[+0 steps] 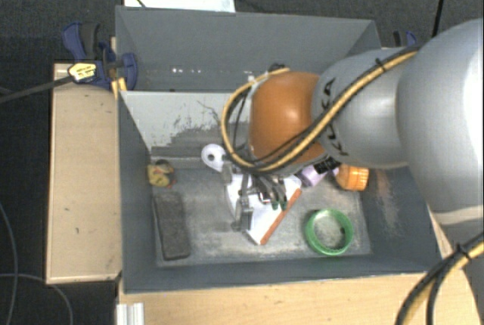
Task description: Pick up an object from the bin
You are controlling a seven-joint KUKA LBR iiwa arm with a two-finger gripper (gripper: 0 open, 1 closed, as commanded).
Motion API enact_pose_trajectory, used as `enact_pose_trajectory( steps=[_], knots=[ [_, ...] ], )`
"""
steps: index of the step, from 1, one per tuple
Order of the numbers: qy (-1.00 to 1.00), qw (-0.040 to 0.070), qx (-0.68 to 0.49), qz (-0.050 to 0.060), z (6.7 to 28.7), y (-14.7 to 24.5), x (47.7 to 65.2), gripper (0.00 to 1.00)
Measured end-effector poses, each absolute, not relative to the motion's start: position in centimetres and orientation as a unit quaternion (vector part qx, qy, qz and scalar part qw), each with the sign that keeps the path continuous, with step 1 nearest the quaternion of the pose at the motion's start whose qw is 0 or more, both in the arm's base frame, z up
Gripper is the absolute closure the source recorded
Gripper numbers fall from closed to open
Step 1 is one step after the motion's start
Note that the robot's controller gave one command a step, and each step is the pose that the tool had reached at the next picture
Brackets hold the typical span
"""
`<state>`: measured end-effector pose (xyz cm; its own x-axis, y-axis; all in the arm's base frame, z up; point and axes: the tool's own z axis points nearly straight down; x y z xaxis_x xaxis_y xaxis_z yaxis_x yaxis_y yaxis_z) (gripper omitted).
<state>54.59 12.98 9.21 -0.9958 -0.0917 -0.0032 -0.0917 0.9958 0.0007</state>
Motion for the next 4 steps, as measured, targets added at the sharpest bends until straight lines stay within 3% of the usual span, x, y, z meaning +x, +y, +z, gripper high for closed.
enact_pose_trajectory(
  steps=[1, 2, 4],
  knots=[
    [0.998, 0.003, -0.061, 0.001, 8.6, 13.3, 55.7, 0.0],
    [0.993, 0.002, -0.119, 0.001, 7.1, 10.6, 52.8, 1.0],
    [0.993, 0.0, -0.117, 0.0, 7.3, 10.5, 52.7, 1.0]
  ],
)
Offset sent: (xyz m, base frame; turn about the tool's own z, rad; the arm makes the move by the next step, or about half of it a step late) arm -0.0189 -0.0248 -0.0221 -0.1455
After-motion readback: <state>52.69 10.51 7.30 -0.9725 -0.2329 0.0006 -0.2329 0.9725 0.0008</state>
